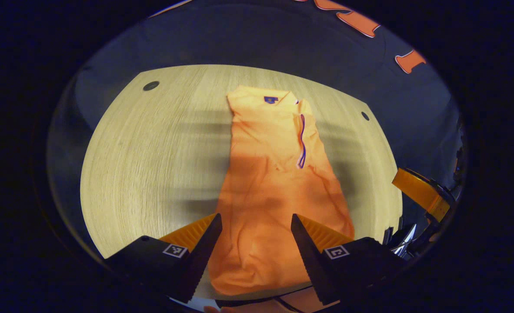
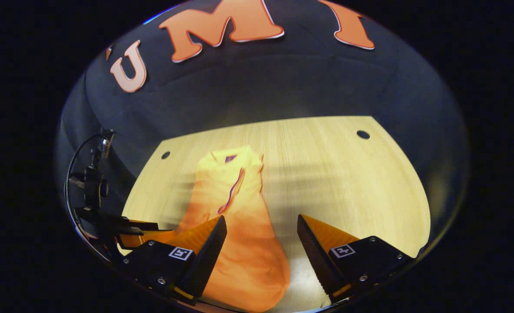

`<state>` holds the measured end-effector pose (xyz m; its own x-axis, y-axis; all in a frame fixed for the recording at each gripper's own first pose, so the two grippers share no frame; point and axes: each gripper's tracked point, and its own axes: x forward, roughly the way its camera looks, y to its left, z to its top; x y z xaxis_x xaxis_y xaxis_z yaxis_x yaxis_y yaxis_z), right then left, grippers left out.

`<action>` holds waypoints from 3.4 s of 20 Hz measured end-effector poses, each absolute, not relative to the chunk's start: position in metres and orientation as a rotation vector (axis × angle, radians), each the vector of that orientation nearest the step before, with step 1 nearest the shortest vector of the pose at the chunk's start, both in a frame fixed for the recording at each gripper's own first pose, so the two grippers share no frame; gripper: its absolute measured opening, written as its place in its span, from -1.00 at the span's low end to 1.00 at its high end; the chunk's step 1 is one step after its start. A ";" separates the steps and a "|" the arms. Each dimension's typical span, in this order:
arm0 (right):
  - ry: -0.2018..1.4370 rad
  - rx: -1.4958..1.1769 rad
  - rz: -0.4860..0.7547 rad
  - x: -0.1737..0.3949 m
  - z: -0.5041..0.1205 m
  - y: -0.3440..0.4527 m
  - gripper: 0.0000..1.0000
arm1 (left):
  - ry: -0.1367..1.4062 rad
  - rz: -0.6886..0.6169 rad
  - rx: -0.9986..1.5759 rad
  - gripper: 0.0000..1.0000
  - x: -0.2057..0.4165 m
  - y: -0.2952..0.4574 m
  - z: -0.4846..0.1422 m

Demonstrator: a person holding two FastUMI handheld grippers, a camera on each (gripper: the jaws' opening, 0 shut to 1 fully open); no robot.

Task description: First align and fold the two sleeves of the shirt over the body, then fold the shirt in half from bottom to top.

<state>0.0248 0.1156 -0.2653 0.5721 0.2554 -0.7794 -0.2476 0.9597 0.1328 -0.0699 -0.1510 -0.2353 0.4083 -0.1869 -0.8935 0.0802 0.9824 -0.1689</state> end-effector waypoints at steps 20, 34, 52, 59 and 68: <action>1.448 -0.258 0.209 -0.068 -0.393 0.123 0.99 | 1.392 -0.035 0.117 0.94 -0.199 -0.137 -0.324; 1.320 -0.064 0.292 -0.050 -0.355 0.143 -1.00 | 1.198 -0.121 0.049 -0.97 -0.178 -0.142 -0.285; 0.800 -0.093 0.303 0.186 -0.186 0.185 -1.00 | 0.853 -0.107 -0.077 -0.98 0.021 -0.143 -0.144; 0.875 0.006 0.387 0.189 -0.237 0.207 -0.99 | 0.897 -0.133 -0.105 -0.97 0.063 -0.148 -0.159; 1.031 -0.175 0.489 0.117 -0.361 0.247 0.43 | 0.912 -0.180 -0.083 -0.98 0.070 -0.156 -0.159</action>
